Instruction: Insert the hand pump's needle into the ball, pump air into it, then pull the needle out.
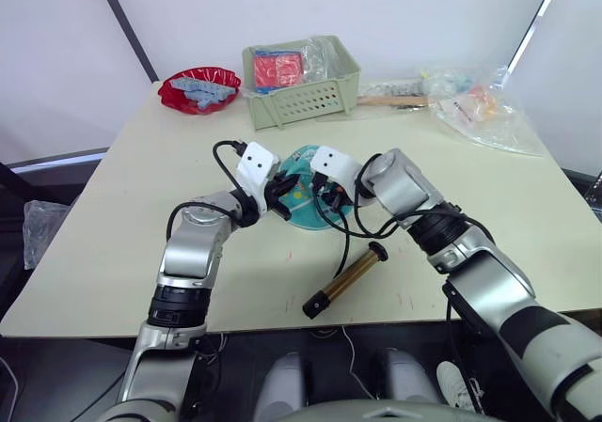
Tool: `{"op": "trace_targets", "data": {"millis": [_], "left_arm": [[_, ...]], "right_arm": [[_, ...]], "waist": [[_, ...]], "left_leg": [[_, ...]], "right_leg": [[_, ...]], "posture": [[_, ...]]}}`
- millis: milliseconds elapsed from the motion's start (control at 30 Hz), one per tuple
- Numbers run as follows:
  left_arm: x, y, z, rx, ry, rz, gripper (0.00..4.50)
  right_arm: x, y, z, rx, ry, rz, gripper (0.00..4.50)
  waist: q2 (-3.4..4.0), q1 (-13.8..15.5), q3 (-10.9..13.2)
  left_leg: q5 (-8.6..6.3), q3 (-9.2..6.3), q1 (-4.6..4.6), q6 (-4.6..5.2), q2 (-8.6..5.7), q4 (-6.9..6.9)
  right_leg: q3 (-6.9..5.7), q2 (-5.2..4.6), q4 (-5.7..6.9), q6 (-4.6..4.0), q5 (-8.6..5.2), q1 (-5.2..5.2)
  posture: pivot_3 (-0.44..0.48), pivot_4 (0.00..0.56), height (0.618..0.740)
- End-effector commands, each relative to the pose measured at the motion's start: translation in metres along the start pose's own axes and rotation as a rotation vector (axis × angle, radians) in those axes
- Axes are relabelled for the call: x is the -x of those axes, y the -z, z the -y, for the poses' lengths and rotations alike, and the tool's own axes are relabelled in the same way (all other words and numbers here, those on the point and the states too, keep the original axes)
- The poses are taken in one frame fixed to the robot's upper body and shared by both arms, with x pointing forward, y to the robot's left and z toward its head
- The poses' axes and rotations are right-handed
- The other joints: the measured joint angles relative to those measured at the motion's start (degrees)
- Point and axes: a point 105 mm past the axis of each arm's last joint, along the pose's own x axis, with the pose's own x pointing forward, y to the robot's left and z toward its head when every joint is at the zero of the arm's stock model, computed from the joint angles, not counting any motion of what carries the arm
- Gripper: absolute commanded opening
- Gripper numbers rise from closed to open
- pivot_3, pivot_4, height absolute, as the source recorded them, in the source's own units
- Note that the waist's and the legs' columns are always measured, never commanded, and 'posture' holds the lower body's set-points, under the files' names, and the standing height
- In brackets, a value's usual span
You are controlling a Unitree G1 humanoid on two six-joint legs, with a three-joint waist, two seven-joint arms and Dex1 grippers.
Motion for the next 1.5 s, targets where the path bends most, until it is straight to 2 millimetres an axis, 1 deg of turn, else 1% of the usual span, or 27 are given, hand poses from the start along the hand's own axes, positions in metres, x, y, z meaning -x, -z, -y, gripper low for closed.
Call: {"op": "trace_targets", "data": {"millis": [33,200,367,433,500,667,700,733,767,800,933,1067,1200,1267,1333,1433,1500], "left_arm": [[-0.024,0.003,0.075,0.044,0.322,0.005,0.01],[-0.023,0.006,0.071,0.042,0.315,-0.001,0.01],[-0.023,0.007,0.068,0.038,0.308,-0.006,0.01],[-0.023,0.008,0.066,0.036,0.305,-0.008,0.01],[-0.023,0.008,0.065,0.034,0.302,-0.009,0.01],[-0.024,0.009,0.065,0.031,0.307,-0.011,0.01],[-0.024,0.009,0.065,0.030,0.306,-0.011,0.00],[-0.024,0.009,0.064,0.030,0.305,-0.012,0.00],[-0.024,0.009,0.064,0.030,0.305,-0.012,0.00],[-0.024,0.010,0.064,0.029,0.305,-0.013,0.00],[-0.025,0.011,0.063,0.029,0.304,-0.016,0.00],[-0.024,0.012,0.061,0.029,0.300,-0.018,0.00],[-0.023,0.012,0.062,0.030,0.301,-0.019,0.00],[-0.023,0.013,0.061,0.030,0.301,-0.019,0.00],[-0.024,0.013,0.062,0.030,0.302,-0.020,0.00],[-0.023,0.013,0.062,0.029,0.305,-0.021,0.00],[-0.023,0.013,0.063,0.029,0.307,-0.022,0.00]], "right_arm": [[-0.020,-0.024,-0.047,0.099,-0.162,0.080,0.38],[-0.011,-0.015,-0.036,0.094,-0.126,0.068,0.38],[0.002,-0.013,-0.031,0.076,-0.106,0.083,0.38],[0.006,-0.012,-0.030,0.069,-0.098,0.090,0.38],[0.011,-0.009,-0.028,0.063,-0.091,0.094,0.38],[0.014,-0.004,-0.024,0.052,-0.076,0.096,0.38],[0.015,-0.004,-0.024,0.050,-0.074,0.098,1.41],[0.017,-0.004,-0.023,0.049,-0.073,0.101,1.55],[0.018,-0.004,-0.023,0.047,-0.073,0.104,2.00],[0.020,-0.003,-0.021,0.045,-0.071,0.106,2.55],[0.030,0.003,-0.016,0.040,-0.056,0.106,4.43],[0.046,0.007,-0.012,0.014,-0.044,0.127,4.43],[0.056,0.013,-0.007,-0.012,-0.017,0.149,4.43],[0.062,0.014,-0.005,-0.031,0.000,0.193,4.43],[0.069,0.021,-0.003,-0.080,0.015,0.216,4.43],[0.074,0.027,-0.001,-0.103,0.037,0.260,4.43],[0.077,0.035,0.002,-0.136,0.064,0.264,4.43]], "waist": [[0.04,0.01,0.01],[0.12,0.20,0.09],[0.38,0.59,0.51],[0.36,0.80,0.63],[0.53,1.18,0.81],[0.69,1.75,0.99],[0.71,1.75,1.01],[0.77,1.92,1.09],[0.89,2.24,1.20],[0.90,2.54,1.25],[0.83,2.95,1.31],[0.87,3.38,1.51],[0.87,3.81,1.51],[0.86,4.30,1.51],[0.85,4.47,1.53],[0.83,4.61,1.55],[0.82,4.59,1.60]], "left_leg": [[0.00,-0.02,0.01,0.00,-0.01,-0.01],[0.00,-0.13,-0.02,0.00,-0.04,-0.03],[0.01,-0.21,-0.14,0.00,-0.10,-0.03],[0.01,-0.23,-0.18,0.00,-0.12,-0.03],[0.01,-0.25,-0.22,0.00,-0.12,-0.03],[0.04,-0.42,-0.37,0.03,-0.16,-0.16],[0.10,-0.45,-0.42,0.02,-0.18,-0.19],[0.11,-0.45,-0.43,0.01,-0.19,-0.20],[0.12,-0.49,-0.44,0.02,-0.20,-0.20],[0.15,-0.53,-0.52,0.04,-0.21,-0.20],[0.20,-0.50,-0.61,0.02,-0.25,-0.26],[0.23,-0.56,-0.68,-0.04,-0.27,-0.26],[0.34,-0.86,-1.24,-0.20,-0.64,-0.26],[0.35,-0.97,-1.38,-0.21,-0.90,-0.26],[0.35,-1.00,-1.40,-0.21,-0.97,-0.30],[0.35,-1.07,-1.44,-0.21,-1.08,-0.37],[0.35,-1.15,-1.46,-0.20,-1.14,-0.38]], "right_leg": [[0.00,0.00,0.00,0.00,0.00,0.00],[-0.06,0.00,-0.01,0.00,0.00,0.00],[-0.14,-0.03,-0.10,0.00,0.00,-0.01],[-0.16,-0.04,-0.14,0.00,0.00,-0.01],[-0.19,-0.04,-0.18,0.00,0.01,-0.01],[-0.42,0.00,-0.38,-0.01,0.01,-0.01],[-0.46,-0.01,-0.48,-0.01,0.01,0.01],[-0.46,-0.01,-0.52,0.00,0.01,0.03],[-0.51,-0.01,-0.58,0.00,0.01,0.08],[-0.55,-0.01,-0.66,0.00,0.01,0.09],[-0.55,-0.02,-0.88,-0.01,0.03,0.09],[-0.61,-0.02,-0.89,-0.01,0.03,0.08],[-0.71,-0.02,-0.94,-0.06,0.20,-0.26],[-0.70,-0.04,-0.96,0.11,0.21,-0.24],[-0.70,-0.05,-1.05,0.15,0.19,-0.18],[-0.67,-0.07,-1.12,0.25,0.13,-0.13],[-0.67,-0.07,-1.18,0.29,0.11,-0.05]], "posture": [[0.000,0.150,0.738],[0.000,0.150,0.738],[0.000,0.150,0.738],[0.000,0.150,0.738],[0.000,0.150,0.738],[0.000,0.150,0.738],[0.000,0.150,0.738],[0.000,0.150,0.738],[0.000,0.150,0.738],[0.000,0.150,0.738],[0.000,0.150,0.738],[0.000,0.150,0.738],[0.000,0.150,0.738],[0.000,0.150,0.738],[0.000,0.150,0.738],[0.000,0.150,0.738],[0.000,0.150,0.738]]}}
